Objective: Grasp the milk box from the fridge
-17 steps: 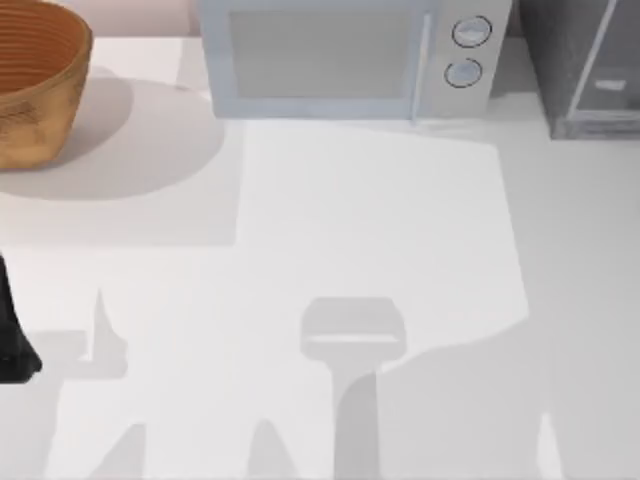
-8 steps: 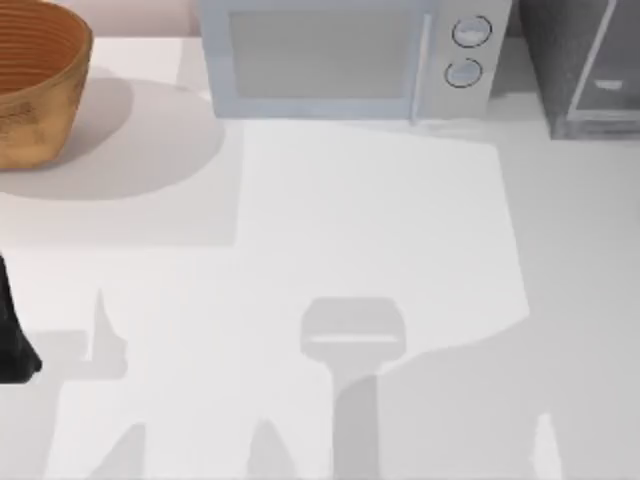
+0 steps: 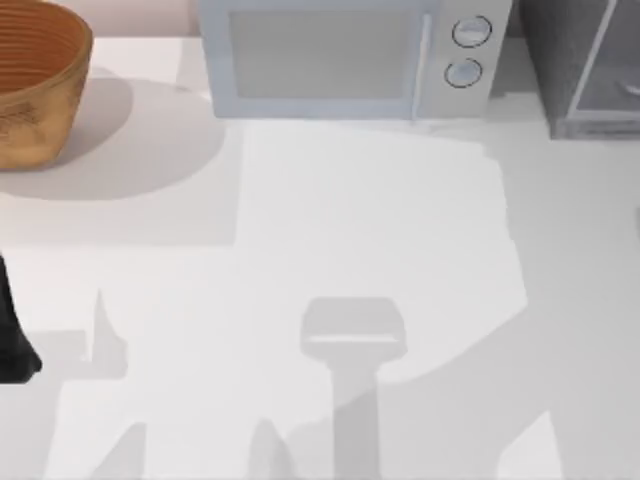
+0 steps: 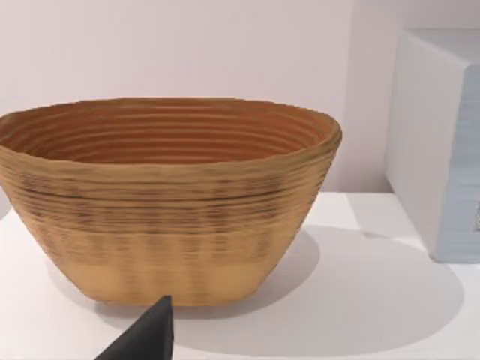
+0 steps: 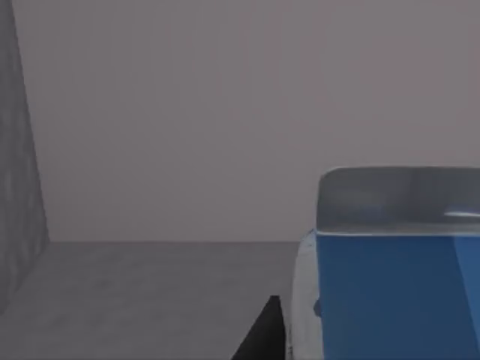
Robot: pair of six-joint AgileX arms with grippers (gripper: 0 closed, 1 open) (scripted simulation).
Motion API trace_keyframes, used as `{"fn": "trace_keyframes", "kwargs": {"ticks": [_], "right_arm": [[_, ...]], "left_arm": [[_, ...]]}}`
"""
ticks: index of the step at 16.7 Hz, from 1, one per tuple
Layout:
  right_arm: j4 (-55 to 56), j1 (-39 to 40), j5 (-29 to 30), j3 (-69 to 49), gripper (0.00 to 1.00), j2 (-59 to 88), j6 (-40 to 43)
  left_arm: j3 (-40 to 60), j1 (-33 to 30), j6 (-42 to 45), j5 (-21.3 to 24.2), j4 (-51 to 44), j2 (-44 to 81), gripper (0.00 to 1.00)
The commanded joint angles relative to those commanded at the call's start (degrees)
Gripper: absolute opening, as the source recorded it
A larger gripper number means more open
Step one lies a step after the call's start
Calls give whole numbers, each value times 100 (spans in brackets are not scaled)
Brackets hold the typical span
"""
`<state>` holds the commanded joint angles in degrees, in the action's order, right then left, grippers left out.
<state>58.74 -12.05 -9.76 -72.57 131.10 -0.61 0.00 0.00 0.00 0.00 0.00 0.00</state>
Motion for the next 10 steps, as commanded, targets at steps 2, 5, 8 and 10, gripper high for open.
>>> {"fn": "trace_keyframes", "kwargs": {"ticks": [2,5,8,10], "right_arm": [[-20,0,0,0,0,-20,0],[2,-2,-5,11,0,-4,-8],[192,-63,-36,416,0,-224,6],[430,-125,-86,925,0,-475,9]], "left_arm": [[0,0,0,0,0,0,100],[0,0,0,0,0,0,100],[0,0,0,0,0,0,100],[0,0,0,0,0,0,100]]}}
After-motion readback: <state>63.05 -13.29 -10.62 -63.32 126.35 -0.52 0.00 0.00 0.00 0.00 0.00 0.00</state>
